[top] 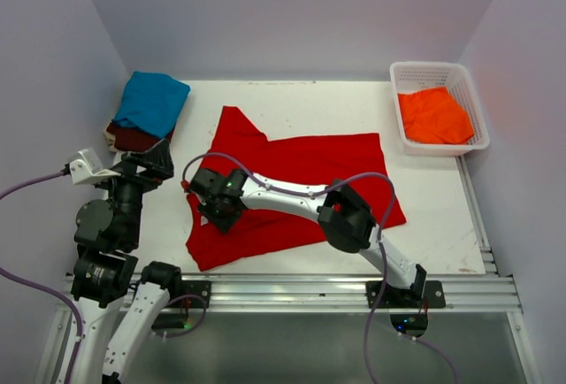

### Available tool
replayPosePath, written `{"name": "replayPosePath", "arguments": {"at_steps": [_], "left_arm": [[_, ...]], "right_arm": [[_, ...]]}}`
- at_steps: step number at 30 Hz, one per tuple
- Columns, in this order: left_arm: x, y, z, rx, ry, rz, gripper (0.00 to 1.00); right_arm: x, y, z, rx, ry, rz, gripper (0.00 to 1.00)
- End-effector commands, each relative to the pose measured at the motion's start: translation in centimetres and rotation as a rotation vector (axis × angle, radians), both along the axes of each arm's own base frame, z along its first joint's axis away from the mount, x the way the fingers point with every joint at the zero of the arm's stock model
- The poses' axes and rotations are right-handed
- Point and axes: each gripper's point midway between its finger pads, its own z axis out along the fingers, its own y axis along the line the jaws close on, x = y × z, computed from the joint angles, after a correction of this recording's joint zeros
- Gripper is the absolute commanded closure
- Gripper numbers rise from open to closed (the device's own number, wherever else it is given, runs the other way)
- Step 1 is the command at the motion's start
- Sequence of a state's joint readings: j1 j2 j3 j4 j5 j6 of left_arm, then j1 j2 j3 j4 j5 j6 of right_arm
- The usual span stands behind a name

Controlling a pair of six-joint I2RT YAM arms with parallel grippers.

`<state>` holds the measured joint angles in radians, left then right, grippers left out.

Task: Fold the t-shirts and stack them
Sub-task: Fold the flattened tshirt in 1/3 of the way

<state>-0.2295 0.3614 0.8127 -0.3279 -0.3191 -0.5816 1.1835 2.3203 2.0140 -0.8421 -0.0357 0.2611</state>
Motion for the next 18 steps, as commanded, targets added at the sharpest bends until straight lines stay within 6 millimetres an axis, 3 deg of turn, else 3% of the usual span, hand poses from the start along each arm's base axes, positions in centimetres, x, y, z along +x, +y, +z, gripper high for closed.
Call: {"name": "replayPosePath", "arguments": {"at_steps": [1, 13, 18], "left_arm": [[-0.5, 0.6, 1.3, 0.011, -0.029, 0.027, 0.00], [-0.2, 0.7, 0.7, 0.016, -0.014, 0.033, 0.00], [0.0, 0.7, 0.4, 0.021, -0.006, 0.033, 0.00]], "right_arm": [[0.3, 0.1, 0.0, -0.007, -0.010, -0.024, 0.69], [0.3, 1.0, -0.3, -0.006, -0.009, -0.022, 0.68], [0.4, 0.9, -2.0, -0.051, -0.004, -0.022, 0.64]]}}
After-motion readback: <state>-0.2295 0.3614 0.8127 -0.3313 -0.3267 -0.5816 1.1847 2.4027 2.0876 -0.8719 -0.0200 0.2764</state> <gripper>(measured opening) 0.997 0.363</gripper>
